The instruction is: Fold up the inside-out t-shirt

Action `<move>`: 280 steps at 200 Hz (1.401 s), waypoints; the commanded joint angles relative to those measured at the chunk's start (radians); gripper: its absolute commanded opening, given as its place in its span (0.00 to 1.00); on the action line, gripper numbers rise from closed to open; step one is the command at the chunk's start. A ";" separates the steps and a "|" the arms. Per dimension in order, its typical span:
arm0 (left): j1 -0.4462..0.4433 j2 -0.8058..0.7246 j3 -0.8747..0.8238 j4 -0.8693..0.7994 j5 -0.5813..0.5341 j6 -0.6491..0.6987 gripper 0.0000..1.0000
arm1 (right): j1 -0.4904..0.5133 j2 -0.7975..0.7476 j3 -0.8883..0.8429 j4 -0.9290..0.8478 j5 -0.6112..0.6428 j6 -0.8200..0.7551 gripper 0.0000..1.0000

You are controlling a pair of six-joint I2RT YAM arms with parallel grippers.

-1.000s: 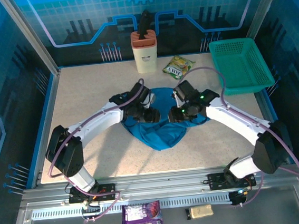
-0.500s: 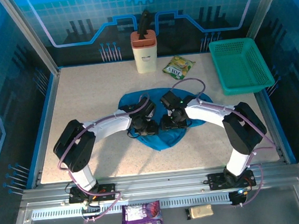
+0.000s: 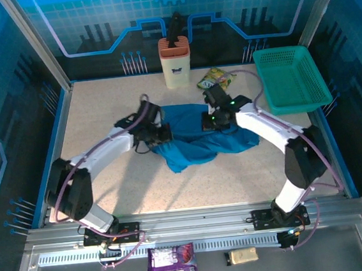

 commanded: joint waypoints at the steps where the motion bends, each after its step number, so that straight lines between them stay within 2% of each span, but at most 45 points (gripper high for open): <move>1: 0.060 -0.083 0.123 0.029 0.147 0.033 0.00 | -0.034 -0.111 0.065 -0.083 0.007 -0.050 0.00; 29: 0.061 -0.107 0.216 -0.003 0.261 0.039 0.00 | -0.043 -0.180 0.055 -0.090 -0.029 -0.049 0.00; 52: 0.067 -0.130 0.168 -0.014 0.248 0.031 0.00 | 0.005 -0.193 0.009 -0.053 -0.087 -0.034 0.00; 71: 0.070 -0.129 0.110 -0.008 0.262 0.026 0.00 | 0.073 -0.170 -0.036 -0.005 -0.090 -0.007 0.01; 95: 0.070 -0.146 0.044 0.010 0.265 0.011 0.00 | 0.135 -0.099 -0.076 0.067 -0.114 0.025 0.14; 119: 0.071 -0.158 0.020 -0.048 0.200 0.049 0.00 | 0.174 -0.002 -0.077 0.120 -0.094 0.023 0.31; 149: 0.070 -0.173 -0.042 -0.120 0.099 0.098 0.00 | 0.196 0.134 -0.025 0.146 -0.116 0.022 0.38; 169: 0.073 -0.186 -0.107 -0.131 0.044 0.109 0.00 | 0.220 0.214 0.039 0.134 -0.076 0.008 0.48; 193: 0.084 -0.206 -0.167 -0.102 0.039 0.102 0.00 | 0.238 0.326 0.130 0.085 0.011 -0.031 0.50; 202: 0.088 -0.214 -0.178 -0.097 0.035 0.099 0.00 | 0.240 0.365 0.160 0.065 0.036 -0.045 0.48; 208: 0.094 -0.219 -0.181 -0.095 0.030 0.100 0.00 | 0.240 0.385 0.176 0.055 0.043 -0.057 0.43; 225: 0.116 -0.231 -0.182 -0.096 0.021 0.101 0.00 | 0.240 0.397 0.202 0.023 0.080 -0.085 0.13; 237: 0.137 -0.239 -0.181 -0.092 0.014 0.104 0.00 | 0.237 0.363 0.201 0.004 0.111 -0.102 0.00; 280: 0.249 -0.228 -0.140 -0.081 0.045 0.123 0.00 | 0.153 0.113 0.160 -0.098 0.145 -0.149 0.00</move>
